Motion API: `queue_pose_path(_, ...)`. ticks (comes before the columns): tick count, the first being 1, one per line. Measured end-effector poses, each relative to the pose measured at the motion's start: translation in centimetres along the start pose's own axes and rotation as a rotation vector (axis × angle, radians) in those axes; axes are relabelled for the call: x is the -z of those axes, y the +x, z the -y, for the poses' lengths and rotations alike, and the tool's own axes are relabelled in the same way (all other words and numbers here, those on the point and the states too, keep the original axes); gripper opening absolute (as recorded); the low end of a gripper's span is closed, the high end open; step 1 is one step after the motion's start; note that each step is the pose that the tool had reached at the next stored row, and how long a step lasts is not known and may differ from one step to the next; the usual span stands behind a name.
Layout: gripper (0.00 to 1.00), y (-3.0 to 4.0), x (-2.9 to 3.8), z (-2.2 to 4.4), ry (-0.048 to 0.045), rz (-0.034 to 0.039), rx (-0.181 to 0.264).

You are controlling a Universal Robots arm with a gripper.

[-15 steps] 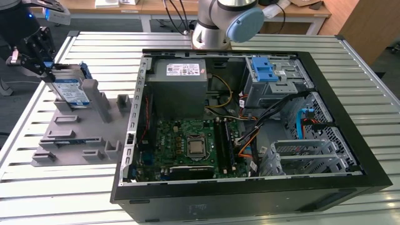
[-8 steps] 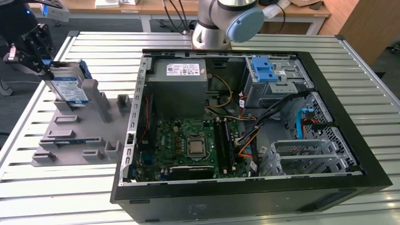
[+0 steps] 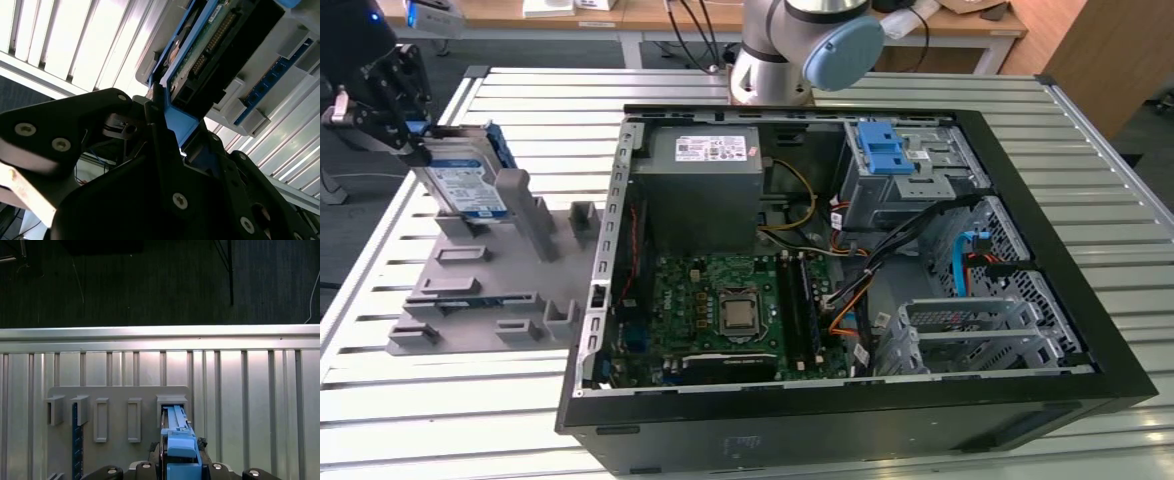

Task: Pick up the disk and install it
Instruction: 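Pick up the disk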

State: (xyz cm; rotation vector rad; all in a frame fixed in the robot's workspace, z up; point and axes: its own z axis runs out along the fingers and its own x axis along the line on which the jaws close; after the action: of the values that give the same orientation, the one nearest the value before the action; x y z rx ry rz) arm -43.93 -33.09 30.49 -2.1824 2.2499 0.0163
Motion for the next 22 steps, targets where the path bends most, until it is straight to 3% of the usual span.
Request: queue_pose_path(22,0.36,0.0,0.22,0.0,-0.0001,-0.0001,0.0)
